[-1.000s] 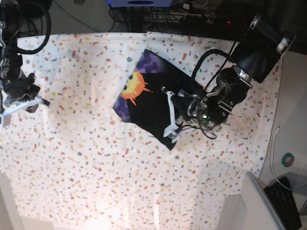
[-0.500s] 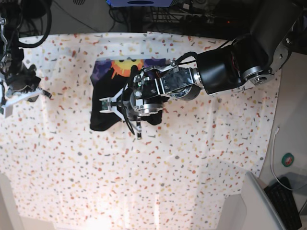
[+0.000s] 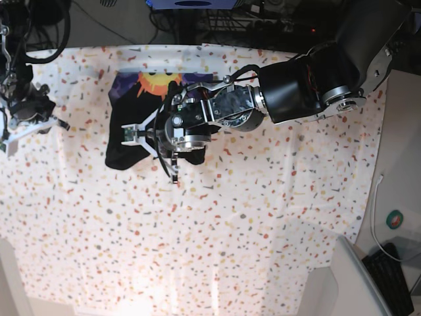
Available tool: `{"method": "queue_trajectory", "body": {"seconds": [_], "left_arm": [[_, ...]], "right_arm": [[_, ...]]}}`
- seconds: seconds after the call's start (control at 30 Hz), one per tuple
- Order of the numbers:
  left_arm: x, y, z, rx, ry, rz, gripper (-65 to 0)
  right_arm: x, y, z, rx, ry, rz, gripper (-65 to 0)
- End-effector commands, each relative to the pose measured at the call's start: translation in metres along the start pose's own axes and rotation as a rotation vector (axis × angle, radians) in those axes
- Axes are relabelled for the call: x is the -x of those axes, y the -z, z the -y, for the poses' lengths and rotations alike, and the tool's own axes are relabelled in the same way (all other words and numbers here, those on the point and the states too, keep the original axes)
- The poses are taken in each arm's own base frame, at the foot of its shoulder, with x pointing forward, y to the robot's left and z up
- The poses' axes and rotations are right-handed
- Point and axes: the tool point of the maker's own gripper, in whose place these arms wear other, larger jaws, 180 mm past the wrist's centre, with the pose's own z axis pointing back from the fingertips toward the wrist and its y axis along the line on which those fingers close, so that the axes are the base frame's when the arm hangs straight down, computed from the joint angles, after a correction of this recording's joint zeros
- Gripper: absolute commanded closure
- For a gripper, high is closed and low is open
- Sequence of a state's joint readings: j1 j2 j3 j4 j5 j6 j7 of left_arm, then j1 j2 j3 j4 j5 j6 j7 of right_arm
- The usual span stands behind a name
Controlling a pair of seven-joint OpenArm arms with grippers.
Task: Layout the t-shirt on the table in an organized manner, then fold the t-shirt properly
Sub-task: 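Smooth and square the folded shirt with the left gripper, then grasp the collar edge with both grippers and pull it straight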
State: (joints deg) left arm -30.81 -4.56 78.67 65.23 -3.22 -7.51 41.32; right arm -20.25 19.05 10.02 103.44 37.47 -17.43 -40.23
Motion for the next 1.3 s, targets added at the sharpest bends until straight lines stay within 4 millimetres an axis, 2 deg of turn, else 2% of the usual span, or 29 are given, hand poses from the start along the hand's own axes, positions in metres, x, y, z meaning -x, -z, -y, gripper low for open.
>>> {"method": "queue_trajectory", "body": {"seconds": [0.0, 0.33, 0.5, 0.6, 0.7, 0.8, 0.9, 1.03, 1.07, 1.1, 1.13, 1.17, 1.23, 1.27], "left_arm": [[-0.010, -0.003, -0.015, -0.031, -0.003, 0.026, 0.0], [-0.013, -0.005, -0.019, -0.038, -0.001, 0.032, -0.5], [-0.013, -0.006, -0.022, -0.044, 0.001, 0.031, -23.4], [-0.006, -0.008, -0.031, -0.060, 0.003, -0.026, -40.0], [-0.013, -0.017, -0.039, -0.078, 0.014, -0.021, -53.2], [-0.017, -0.029, -0.057, -0.112, -0.022, 0.009, -61.4], [-0.015, -0.047, -0.093, -0.177, -0.137, 0.058, -63.2], [-0.011, -0.081, -0.121, -0.248, -0.288, 0.155, -62.7], [-0.011, -0.089, -0.121, -0.256, -0.339, 0.187, -61.1], [-0.010, -0.097, -0.116, -0.258, -0.402, 0.219, -56.3], [-0.006, -0.105, -0.113, -0.263, -0.470, 0.247, -48.2], [0.000, -0.109, -0.103, -0.258, -0.543, 0.262, -37.2], [0.011, -0.113, -0.077, -0.233, -0.667, 0.274, -8.7], [0.016, -0.111, -0.063, -0.217, -0.714, 0.265, 0.0]], "right_arm": [[-0.017, -0.004, -0.001, -0.006, -0.016, 0.050, 0.0], [-0.018, -0.004, -0.001, -0.006, -0.017, 0.052, 0.0], [-0.018, -0.004, -0.001, -0.006, -0.017, 0.052, 0.0], [-0.018, -0.004, -0.001, -0.007, -0.017, 0.054, 0.0], [-0.017, -0.003, -0.002, -0.009, -0.017, 0.051, 0.0], [-0.016, -0.003, -0.004, -0.013, -0.018, 0.048, 0.0], [-0.015, -0.003, -0.005, -0.015, -0.017, 0.046, 0.0], [-0.010, -0.005, -0.007, -0.022, -0.024, 0.034, 0.0], [-0.005, -0.007, -0.014, -0.045, -0.047, 0.027, 0.0], [0.001, -0.010, -0.023, -0.076, -0.078, 0.021, 0.0], [0.007, -0.014, -0.033, -0.109, -0.108, 0.011, 0.0], [0.016, -0.017, -0.041, -0.138, -0.133, -0.005, 0.0], [0.038, -0.019, -0.057, -0.188, -0.160, -0.050, 0.0], [0.047, -0.020, -0.061, -0.201, -0.167, -0.070, 0.0]]}}
